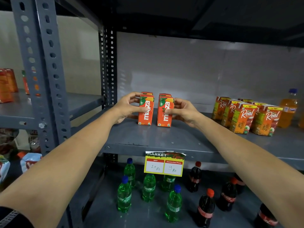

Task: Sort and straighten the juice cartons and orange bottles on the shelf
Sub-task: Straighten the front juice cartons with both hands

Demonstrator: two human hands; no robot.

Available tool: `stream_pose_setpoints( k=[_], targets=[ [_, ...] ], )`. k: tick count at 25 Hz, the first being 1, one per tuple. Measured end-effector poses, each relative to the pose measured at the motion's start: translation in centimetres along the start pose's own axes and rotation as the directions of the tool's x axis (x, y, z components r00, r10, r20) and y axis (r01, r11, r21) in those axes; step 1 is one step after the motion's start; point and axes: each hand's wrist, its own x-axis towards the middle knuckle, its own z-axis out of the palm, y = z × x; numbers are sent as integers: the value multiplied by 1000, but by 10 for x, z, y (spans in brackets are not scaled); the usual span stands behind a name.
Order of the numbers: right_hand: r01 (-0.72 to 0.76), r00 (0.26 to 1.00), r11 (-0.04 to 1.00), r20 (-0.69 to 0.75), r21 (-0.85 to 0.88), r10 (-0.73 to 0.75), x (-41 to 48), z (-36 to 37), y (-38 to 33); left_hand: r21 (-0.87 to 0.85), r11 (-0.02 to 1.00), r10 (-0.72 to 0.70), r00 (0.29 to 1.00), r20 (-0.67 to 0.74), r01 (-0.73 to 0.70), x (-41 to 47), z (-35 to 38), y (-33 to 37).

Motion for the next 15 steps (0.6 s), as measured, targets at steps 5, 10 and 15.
stream_pose_setpoints(
  k=[5,10,15],
  targets=[
    [13,1000,1000,1,-11,-13,-1,0,0,27,1000,4,1000,-10,-4,0,-1,1],
    [2,1000,1000,4,-2,-2,-1,0,1,31,999,21,1000,-9,-20,-2,-2,2],
    [-2,1000,1000,8,4,2,-1,-2,2,35,999,22,1000,-3,-22,-3,-2,2]
  ],
)
